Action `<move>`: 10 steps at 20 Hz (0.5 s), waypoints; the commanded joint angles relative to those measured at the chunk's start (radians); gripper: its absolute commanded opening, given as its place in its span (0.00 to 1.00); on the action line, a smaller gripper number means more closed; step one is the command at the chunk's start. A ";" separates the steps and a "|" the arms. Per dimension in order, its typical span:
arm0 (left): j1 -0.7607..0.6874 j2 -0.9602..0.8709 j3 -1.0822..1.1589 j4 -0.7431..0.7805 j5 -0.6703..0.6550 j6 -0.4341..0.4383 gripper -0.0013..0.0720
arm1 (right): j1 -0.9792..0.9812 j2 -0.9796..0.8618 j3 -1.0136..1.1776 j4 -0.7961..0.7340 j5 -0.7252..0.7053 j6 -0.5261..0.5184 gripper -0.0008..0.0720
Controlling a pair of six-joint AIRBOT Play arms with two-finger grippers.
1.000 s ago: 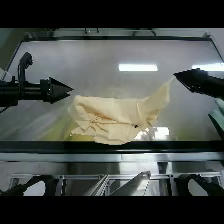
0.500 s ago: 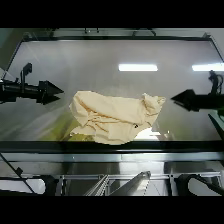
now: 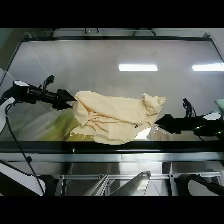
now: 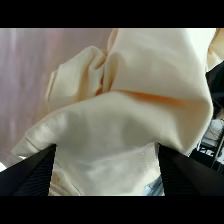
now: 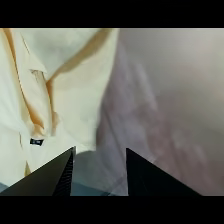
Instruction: Fold the shirts.
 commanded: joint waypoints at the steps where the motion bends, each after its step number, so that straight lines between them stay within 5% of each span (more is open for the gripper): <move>1: -0.074 -0.099 0.119 0.003 0.012 -0.030 0.98 | 0.098 -0.045 -0.017 0.124 -0.124 0.000 0.51; 2: -0.093 -0.126 0.162 0.003 -0.003 -0.048 0.98 | 0.116 -0.068 -0.013 0.146 -0.129 -0.006 0.51; 3: -0.108 -0.141 0.193 0.003 -0.021 -0.066 0.75 | 0.129 -0.087 -0.008 0.179 -0.131 -0.040 0.51; 4: -0.119 -0.150 0.220 0.003 -0.044 -0.068 0.32 | 0.137 -0.101 -0.003 0.225 -0.130 -0.088 0.41; 5: -0.129 -0.150 0.245 0.002 -0.067 -0.064 0.02 | 0.137 -0.105 0.003 0.272 -0.121 -0.137 0.11; 6: -0.133 -0.149 0.272 -0.001 -0.095 -0.064 0.02 | 0.133 -0.104 0.020 0.308 -0.096 -0.175 0.04; 10: -0.117 -0.082 0.385 -0.049 -0.243 -0.089 0.02 | 0.053 0.000 0.152 0.266 0.100 -0.191 0.04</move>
